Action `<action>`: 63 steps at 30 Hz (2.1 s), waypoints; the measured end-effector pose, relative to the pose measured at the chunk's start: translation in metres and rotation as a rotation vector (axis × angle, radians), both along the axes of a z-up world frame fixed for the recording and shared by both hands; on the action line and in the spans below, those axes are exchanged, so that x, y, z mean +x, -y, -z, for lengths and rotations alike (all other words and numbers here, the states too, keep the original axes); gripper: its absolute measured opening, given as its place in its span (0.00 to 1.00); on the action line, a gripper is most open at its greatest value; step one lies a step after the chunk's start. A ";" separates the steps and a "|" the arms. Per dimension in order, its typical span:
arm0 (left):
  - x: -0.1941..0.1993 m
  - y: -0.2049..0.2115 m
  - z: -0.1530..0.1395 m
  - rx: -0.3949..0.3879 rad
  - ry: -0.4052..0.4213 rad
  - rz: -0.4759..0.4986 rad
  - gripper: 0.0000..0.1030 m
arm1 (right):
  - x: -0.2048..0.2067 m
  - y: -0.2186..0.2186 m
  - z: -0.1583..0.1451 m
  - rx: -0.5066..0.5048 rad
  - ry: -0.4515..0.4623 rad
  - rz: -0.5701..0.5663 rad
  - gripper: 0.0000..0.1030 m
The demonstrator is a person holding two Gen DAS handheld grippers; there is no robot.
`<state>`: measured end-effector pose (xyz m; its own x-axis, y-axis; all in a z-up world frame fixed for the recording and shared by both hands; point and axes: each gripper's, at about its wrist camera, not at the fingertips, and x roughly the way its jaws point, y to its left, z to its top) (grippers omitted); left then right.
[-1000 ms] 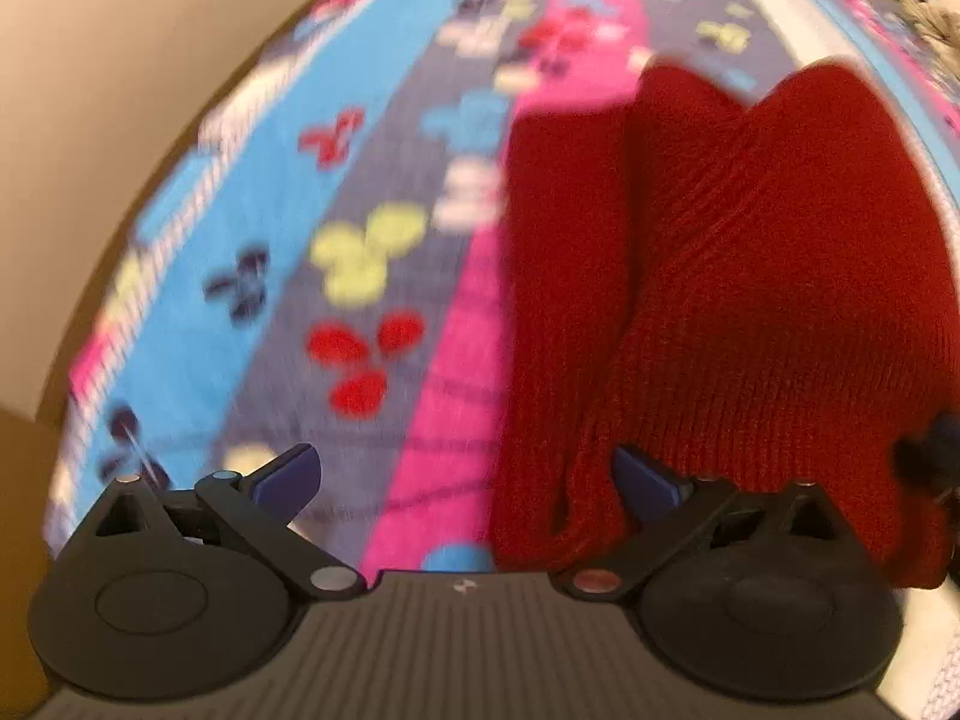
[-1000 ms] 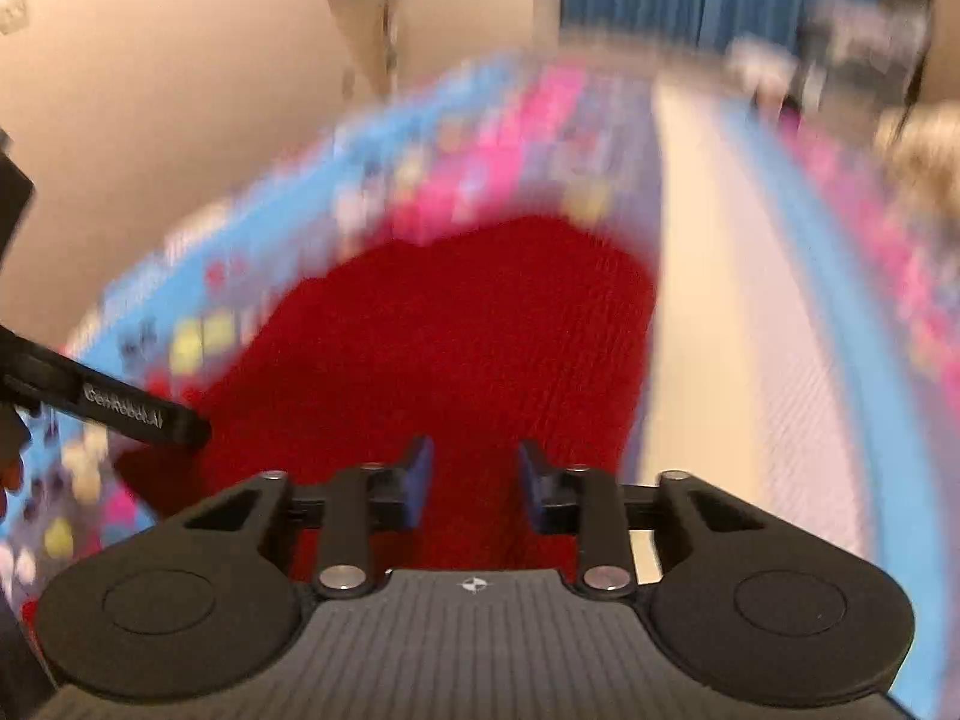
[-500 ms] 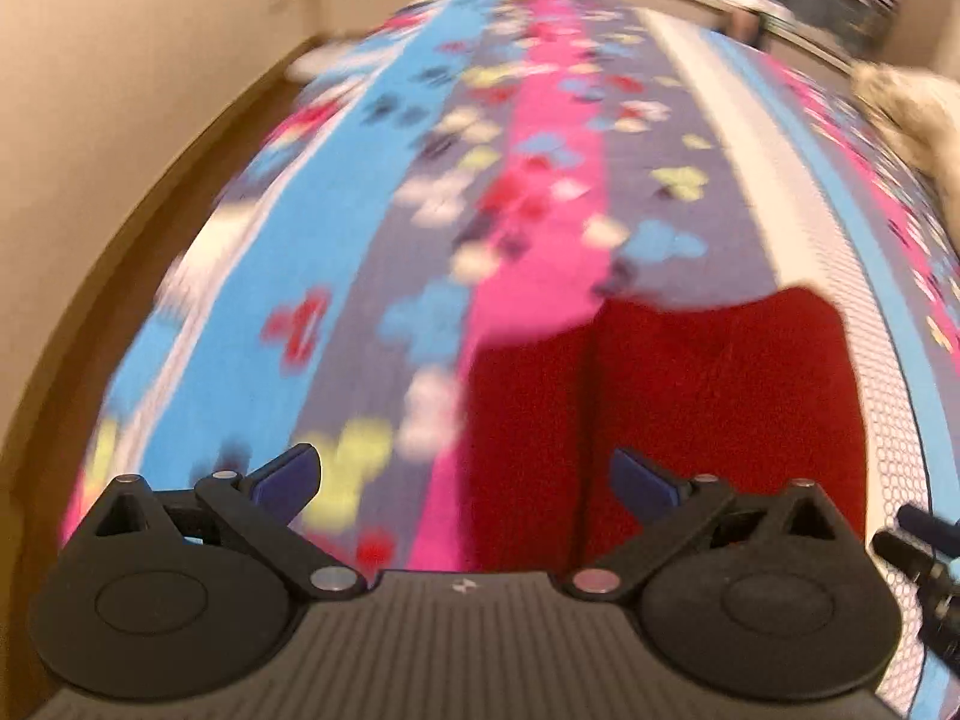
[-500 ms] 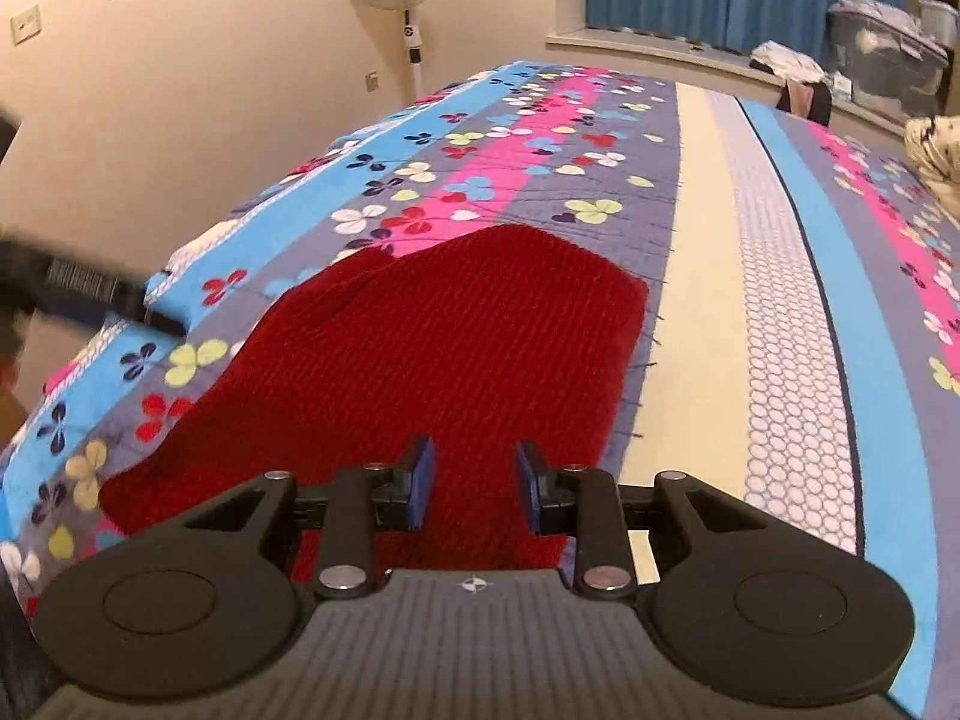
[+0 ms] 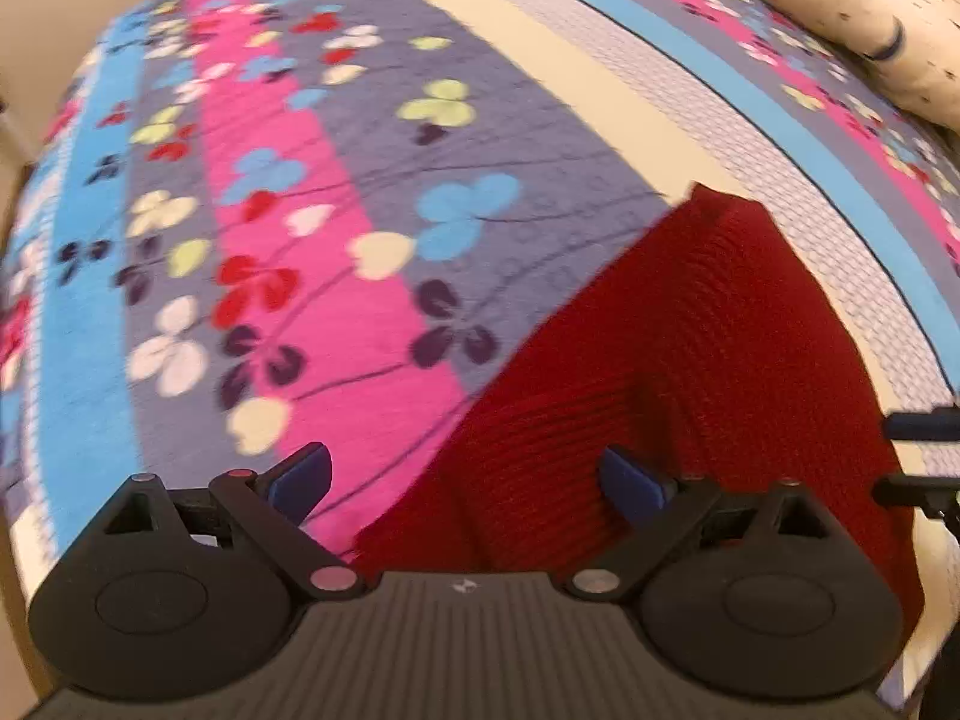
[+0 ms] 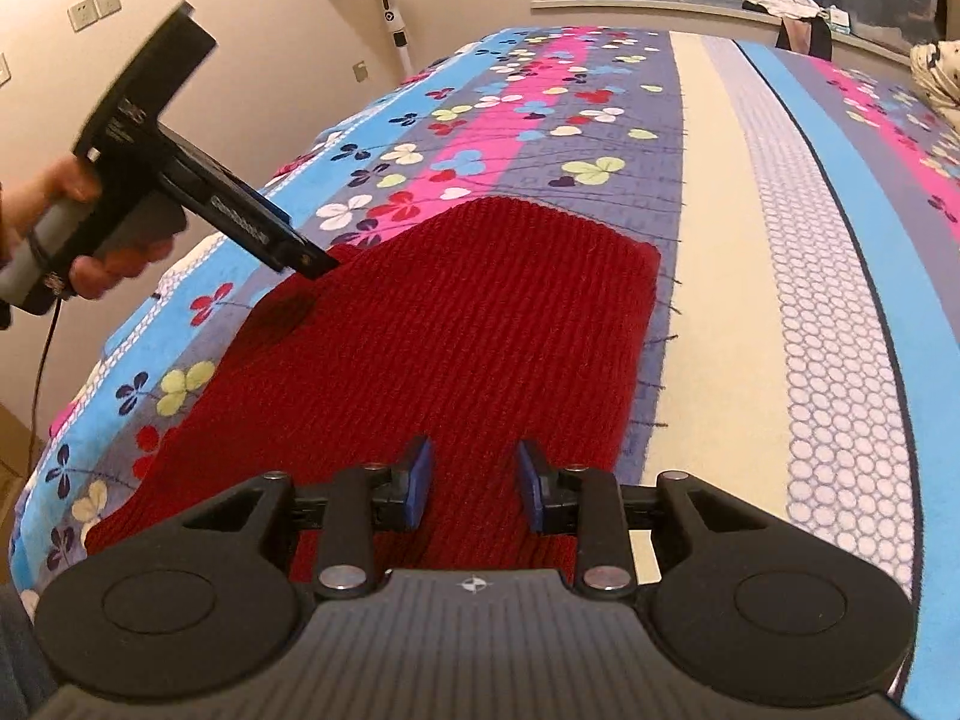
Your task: Fold small clothes
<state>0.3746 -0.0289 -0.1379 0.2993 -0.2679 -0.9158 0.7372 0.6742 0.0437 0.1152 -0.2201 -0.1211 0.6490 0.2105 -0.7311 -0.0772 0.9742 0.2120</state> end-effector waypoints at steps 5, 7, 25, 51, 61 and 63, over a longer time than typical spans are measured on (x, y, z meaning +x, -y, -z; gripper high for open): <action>-0.002 0.003 0.004 -0.079 -0.034 0.035 0.31 | 0.008 0.001 0.002 -0.002 0.010 -0.004 0.34; -0.002 -0.004 -0.002 -0.120 -0.049 0.014 0.17 | 0.010 0.001 0.002 -0.005 0.013 -0.003 0.35; 0.003 -0.091 0.010 -0.210 -0.011 -0.426 0.85 | 0.037 -0.017 0.008 -0.088 0.007 -0.007 0.36; -0.369 -0.125 -0.095 -0.034 0.114 -0.646 1.00 | -0.245 -0.064 -0.083 0.019 0.034 0.268 0.80; -0.377 -0.122 -0.095 -0.017 0.119 -0.637 1.00 | -0.260 -0.070 -0.095 -0.018 0.065 0.248 0.80; -0.373 -0.120 -0.092 -0.018 0.107 -0.641 1.00 | -0.256 -0.069 -0.094 -0.013 0.059 0.243 0.80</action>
